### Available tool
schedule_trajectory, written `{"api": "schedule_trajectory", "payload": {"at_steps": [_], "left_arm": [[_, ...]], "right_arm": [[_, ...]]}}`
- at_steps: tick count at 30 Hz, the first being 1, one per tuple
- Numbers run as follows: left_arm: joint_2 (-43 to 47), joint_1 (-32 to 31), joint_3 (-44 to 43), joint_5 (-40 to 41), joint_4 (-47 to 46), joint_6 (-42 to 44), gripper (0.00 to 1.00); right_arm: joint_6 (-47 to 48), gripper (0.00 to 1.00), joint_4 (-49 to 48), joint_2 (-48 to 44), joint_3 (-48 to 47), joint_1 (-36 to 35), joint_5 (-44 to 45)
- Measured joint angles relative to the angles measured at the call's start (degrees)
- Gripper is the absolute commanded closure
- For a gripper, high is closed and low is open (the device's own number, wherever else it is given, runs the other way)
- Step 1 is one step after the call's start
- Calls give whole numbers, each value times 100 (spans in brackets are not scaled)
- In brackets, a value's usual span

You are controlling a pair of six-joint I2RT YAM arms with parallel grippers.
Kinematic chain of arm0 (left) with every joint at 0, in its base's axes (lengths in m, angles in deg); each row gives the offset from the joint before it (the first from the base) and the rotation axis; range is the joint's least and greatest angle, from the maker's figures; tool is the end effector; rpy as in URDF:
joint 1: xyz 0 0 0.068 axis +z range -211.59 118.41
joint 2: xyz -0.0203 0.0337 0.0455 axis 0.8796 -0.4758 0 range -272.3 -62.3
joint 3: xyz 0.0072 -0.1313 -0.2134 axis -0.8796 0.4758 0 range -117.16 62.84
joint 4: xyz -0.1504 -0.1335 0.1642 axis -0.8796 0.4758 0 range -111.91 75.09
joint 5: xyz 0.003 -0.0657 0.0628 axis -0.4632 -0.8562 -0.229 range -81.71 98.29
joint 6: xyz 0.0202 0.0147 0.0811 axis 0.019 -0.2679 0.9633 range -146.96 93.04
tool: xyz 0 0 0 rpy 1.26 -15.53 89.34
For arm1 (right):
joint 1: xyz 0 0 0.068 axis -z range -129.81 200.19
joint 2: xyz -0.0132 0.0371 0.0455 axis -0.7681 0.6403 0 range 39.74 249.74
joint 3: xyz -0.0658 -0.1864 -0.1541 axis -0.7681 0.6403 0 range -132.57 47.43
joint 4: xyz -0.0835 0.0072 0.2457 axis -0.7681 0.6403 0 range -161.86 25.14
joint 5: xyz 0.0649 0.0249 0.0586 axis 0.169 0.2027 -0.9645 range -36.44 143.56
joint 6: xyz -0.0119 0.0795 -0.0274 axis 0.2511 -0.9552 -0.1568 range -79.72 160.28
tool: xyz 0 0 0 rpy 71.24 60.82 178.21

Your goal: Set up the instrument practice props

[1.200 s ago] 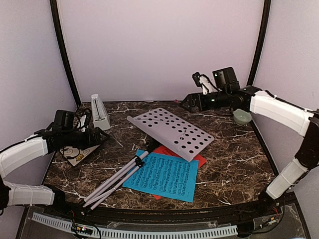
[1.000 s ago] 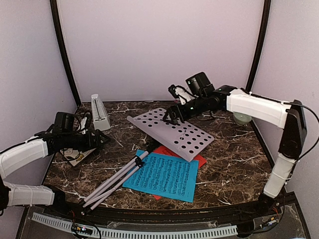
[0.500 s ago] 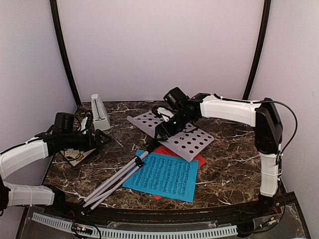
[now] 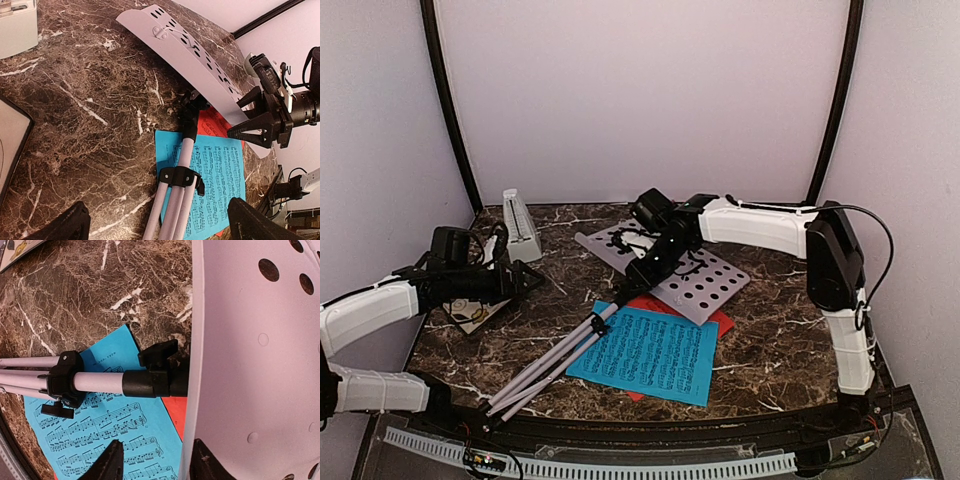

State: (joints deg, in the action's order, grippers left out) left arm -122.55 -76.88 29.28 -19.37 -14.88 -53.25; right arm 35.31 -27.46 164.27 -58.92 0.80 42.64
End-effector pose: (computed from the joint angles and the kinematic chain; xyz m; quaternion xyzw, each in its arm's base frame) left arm 0.2426 -0.1023 0.1895 0.0301 0.8631 -0.3596 0.3534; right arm 0.2979 0.3690 0.1625 -0.3864 0.8869 0.1900 0.1676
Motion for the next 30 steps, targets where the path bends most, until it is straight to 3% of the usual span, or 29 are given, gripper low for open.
{"api": "schedule_trajectory", "payload": {"at_steps": [5,12,22,30], "left_arm": [[-59,0,0,0,-20,0,1],[-61,0,0,2,-33,0,1],[-61,0,0,0,-66,-15,1],[48,0,72,-68,-101,-76,1]], "right_arm": [[42,81,216,109,-197,-22,129],[94,100,645,446,-789,-7,365],[20,100,1003,544,-1137,-87,852],[0,100,1377,507,-1403,-409,1834]]}}
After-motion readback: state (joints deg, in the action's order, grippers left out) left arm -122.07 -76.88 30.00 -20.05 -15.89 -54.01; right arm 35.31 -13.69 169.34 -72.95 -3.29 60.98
